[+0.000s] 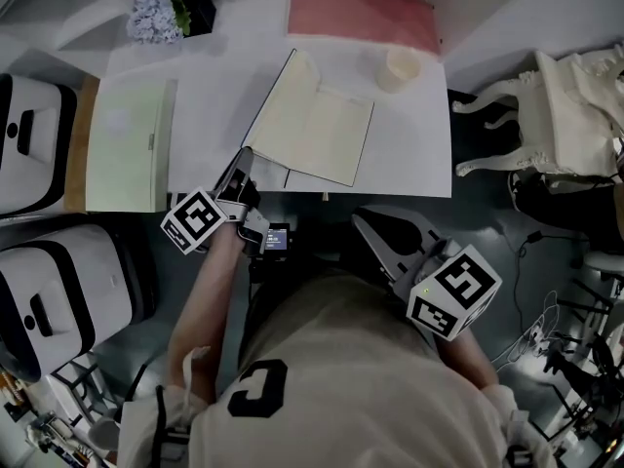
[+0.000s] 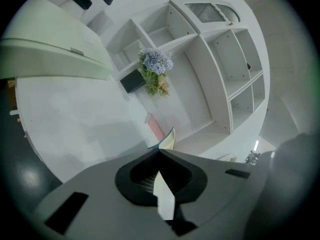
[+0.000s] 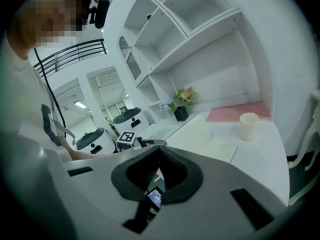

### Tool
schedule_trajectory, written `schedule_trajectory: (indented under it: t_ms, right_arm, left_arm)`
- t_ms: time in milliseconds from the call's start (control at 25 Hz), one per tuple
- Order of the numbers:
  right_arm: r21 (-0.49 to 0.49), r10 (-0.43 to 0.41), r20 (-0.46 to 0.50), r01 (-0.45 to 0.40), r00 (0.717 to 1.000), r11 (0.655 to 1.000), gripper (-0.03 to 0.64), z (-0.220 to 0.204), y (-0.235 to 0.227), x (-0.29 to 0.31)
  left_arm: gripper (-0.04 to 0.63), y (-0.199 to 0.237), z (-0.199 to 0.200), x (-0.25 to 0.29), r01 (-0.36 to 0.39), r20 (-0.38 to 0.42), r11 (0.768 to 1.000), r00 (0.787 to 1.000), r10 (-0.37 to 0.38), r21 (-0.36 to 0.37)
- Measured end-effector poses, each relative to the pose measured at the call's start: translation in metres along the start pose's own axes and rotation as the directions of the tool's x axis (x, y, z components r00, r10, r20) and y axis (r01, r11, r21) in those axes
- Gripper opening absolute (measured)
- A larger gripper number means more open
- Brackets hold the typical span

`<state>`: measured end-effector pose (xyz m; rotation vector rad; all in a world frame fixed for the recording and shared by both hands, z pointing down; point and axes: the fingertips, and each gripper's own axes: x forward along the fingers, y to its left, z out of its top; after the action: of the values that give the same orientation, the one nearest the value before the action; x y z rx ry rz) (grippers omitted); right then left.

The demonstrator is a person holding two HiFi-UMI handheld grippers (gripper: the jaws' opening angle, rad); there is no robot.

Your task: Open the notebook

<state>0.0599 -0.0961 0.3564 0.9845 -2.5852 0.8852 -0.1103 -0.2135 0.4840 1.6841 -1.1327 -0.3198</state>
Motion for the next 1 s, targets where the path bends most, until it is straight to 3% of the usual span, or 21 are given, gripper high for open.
schedule_trajectory:
  t_ms: [480, 1000]
  right_arm:
    - [-0.013, 0.017, -0.031, -0.017, 0.999, 1.0, 0.02, -0.002, 0.003, 0.011]
    - [-0.026, -0.017, -0.023, 0.016, 1.0, 1.0, 0.02, 0.0, -0.001, 0.008]
  left_arm:
    - [0.012, 0.054, 0.012, -0.009, -0.098, 0.051, 0.989, 0.993, 0.104, -0.107]
    - [0.012, 0.093, -0.011, -0.016, -0.166, 0.016, 0.956, 0.984, 0.175, -0.242]
